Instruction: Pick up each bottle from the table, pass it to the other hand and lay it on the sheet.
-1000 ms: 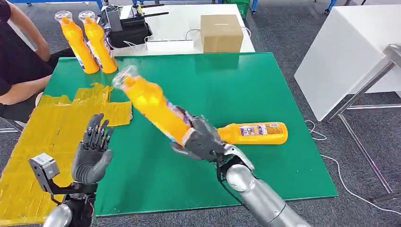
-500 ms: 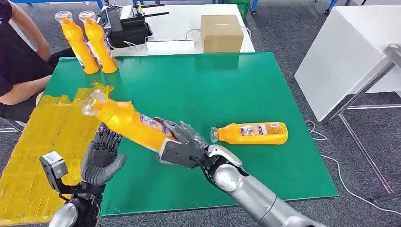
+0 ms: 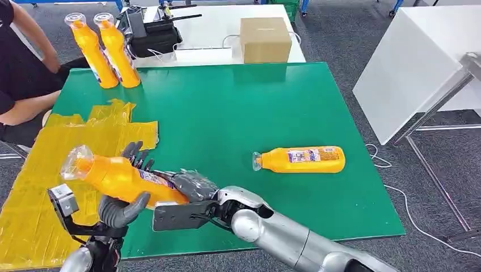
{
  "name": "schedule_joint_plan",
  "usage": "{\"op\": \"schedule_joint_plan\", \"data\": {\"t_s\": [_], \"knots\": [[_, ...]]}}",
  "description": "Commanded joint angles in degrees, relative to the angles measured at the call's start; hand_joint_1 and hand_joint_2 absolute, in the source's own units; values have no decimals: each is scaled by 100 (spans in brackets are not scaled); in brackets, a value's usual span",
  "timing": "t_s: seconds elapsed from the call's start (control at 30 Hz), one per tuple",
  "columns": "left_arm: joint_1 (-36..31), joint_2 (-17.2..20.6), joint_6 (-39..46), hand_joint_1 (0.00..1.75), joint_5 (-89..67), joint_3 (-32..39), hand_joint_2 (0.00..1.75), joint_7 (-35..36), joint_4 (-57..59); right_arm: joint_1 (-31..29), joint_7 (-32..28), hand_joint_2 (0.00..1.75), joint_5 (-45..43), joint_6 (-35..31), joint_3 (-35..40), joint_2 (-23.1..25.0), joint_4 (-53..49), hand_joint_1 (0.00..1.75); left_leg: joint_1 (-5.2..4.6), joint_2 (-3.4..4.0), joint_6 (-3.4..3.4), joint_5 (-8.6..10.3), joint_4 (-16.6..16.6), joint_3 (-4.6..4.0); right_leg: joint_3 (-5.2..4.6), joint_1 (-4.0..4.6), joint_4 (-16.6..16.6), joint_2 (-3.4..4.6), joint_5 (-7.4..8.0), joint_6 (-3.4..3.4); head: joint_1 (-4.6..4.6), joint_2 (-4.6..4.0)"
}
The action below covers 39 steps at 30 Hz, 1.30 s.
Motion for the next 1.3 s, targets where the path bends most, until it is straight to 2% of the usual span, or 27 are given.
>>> {"op": "schedule_joint_plan", "data": {"t_s": [0.03,0.1,0.13,0.17,0.7,0.73,0.77,0.8,0.9,1.1,1.17,1.27,1.3], "knots": [[-329,1,-75,0,64,-149,175,80,314,-202,-73,175,10,223,1009,133,544,175,-2,-18,-4,2,-10,17,19,-2,-5,-15,-5,-2,2,0],[-293,-13,-62,0,73,-121,175,69,322,-177,-89,175,10,235,1097,133,482,175,-2,-17,-6,-1,-12,26,26,-2,-6,-13,-8,-3,0,0],[-285,-35,-37,61,77,-94,175,54,335,-170,-88,175,11,226,1129,124,452,175,-2,-14,-5,0,-13,24,24,-2,-7,-10,-6,-3,0,0],[-284,-56,12,175,39,-67,175,10,345,-175,-90,175,12,210,1170,115,445,175,-2,-14,-4,0,-12,20,21,-2,-7,-11,-5,-2,0,0],[-155,-135,136,175,-133,76,175,-189,234,-26,-38,175,-33,-94,857,-125,480,175,1,-19,-2,3,-7,11,13,1,-8,-18,-3,0,0,0],[-176,-142,137,175,-131,81,175,-191,253,-3,-38,175,-25,-127,798,-138,469,3,-1,-30,-3,3,-12,21,24,-2,-10,-28,-7,0,0,0],[-193,-152,154,175,-122,86,175,-194,261,60,-42,175,-84,-200,675,-164,448,0,-3,-35,-4,1,-14,30,34,-3,-9,-31,-12,-1,0,0],[-195,-155,175,175,-116,100,175,-197,260,99,-33,0,-113,-251,592,-203,429,0,1,-22,-2,3,-8,11,14,1,-8,-20,-4,0,-2,0],[-191,-136,261,175,-130,197,175,-232,222,246,-9,0,-99,-479,236,-511,190,0,-1,-26,-2,3,-7,13,16,0,-7,-25,-5,0,0,0],[-168,-85,592,175,-596,495,175,-398,81,961,-248,0,11,-779,-1174,-1360,-853,0,-1,-43,1,4,0,0,11,-1,-4,-38,-4,3,0,0],[-233,-56,779,175,-980,561,175,-527,94,1139,-282,0,89,-757,-1488,-1474,-1041,0,-3,-38,1,1,0,3,13,-3,-3,-35,-5,3,0,0],[-299,-12,915,175,-1195,611,175,-601,130,1181,-280,0,86,-765,-1580,-1557,-1167,0,-15,-52,-2,-1,-1,15,24,-15,3,-46,-14,2,2,0],[-299,-12,915,175,-1195,611,175,-601,130,1181,-280,0,86,-765,-1580,-1557,-1167,0,-13,-33,-2,1,-1,3,9,-13,-1,-30,-4,0,0,0]]}}
